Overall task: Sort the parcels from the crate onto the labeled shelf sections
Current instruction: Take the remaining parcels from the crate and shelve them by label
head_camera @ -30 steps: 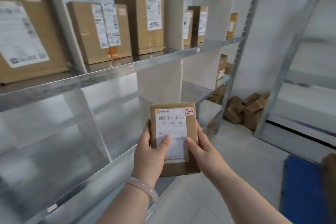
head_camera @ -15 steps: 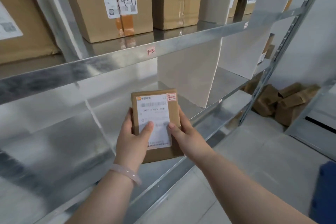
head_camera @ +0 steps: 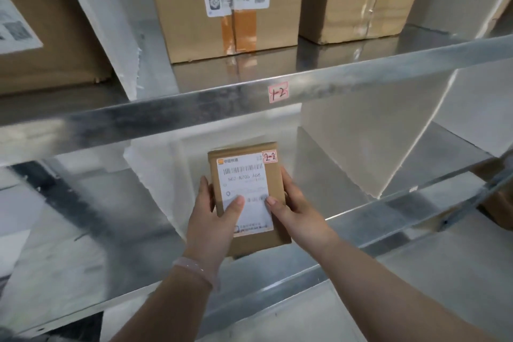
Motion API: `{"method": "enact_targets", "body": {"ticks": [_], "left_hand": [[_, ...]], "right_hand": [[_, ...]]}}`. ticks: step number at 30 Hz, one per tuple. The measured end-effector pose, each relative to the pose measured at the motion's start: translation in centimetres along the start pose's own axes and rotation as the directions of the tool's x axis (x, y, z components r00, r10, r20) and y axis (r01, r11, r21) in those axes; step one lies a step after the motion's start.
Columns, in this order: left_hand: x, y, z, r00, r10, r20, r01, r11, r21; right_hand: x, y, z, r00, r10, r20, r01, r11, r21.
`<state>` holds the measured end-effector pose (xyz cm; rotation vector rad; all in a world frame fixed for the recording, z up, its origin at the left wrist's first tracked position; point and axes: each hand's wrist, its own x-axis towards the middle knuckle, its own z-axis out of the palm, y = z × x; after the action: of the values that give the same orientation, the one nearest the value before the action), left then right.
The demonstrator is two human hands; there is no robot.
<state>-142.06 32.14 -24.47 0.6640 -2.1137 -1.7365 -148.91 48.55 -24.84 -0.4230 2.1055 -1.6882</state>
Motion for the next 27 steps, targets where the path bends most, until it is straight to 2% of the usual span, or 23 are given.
{"method": "enact_targets", "body": {"ticks": [6,11,18,27], "left_hand": [[1.2,-0.6,1.0,0.995,0.075,-0.068,-0.068,0.993,0.098],[2.1,-2.4,1.5,0.994,0.018,-0.11,-0.009,0.997,0.08],[2.0,-5.3,2.3,0.982,-0.028,-0.188,0.037,0.998,0.041],[2.8,-5.4,2.5,0.989,-0.018,-0.146,0.018,1.0,0.0]], "right_hand": [[4.1,1.4,-0.9,0.985,-0.027,0.171,0.031,0.999,-0.019],[6.5,3.5,-0.7,0.969,-0.05,0.242,0.049,0.999,0.008],[7.3,6.3,-0.4,0.958,-0.065,0.281,0.074,0.997,-0.02],[8.7,6.5,-0.5,0.957,-0.051,0.284,0.056,0.998,-0.009]]}}
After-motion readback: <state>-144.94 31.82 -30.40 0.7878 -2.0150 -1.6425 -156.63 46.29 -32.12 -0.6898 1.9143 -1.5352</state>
